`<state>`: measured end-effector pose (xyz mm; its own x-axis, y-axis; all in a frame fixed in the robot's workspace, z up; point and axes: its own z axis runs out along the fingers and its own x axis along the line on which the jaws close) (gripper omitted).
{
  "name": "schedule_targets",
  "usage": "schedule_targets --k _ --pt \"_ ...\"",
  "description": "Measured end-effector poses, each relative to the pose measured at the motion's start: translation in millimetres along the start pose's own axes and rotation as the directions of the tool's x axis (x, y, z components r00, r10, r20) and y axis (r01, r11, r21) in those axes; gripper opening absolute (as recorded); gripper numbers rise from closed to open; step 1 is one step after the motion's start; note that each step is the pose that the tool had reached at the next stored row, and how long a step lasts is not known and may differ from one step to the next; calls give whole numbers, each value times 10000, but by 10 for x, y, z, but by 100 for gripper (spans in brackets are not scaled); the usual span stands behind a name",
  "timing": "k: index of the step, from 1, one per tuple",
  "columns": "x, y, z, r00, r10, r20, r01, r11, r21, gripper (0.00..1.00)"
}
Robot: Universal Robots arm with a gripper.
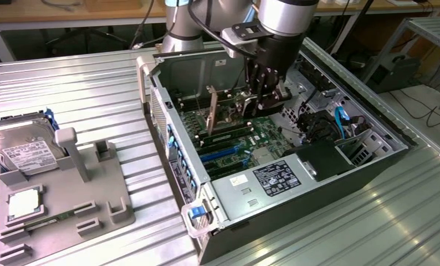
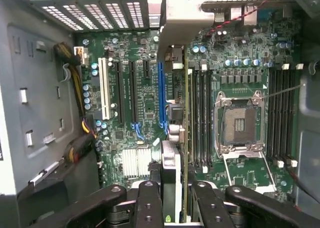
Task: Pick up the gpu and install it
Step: 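Insert the gpu into the slot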
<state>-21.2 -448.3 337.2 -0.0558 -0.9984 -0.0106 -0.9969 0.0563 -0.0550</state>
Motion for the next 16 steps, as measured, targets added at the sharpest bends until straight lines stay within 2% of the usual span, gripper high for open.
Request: schedule_targets --k 11,16 --pt "3 26 205 10000 20 -5 -20 10000 -2 28" --pt "7 100 222 10000 17 -8 -17 10000 -4 28"
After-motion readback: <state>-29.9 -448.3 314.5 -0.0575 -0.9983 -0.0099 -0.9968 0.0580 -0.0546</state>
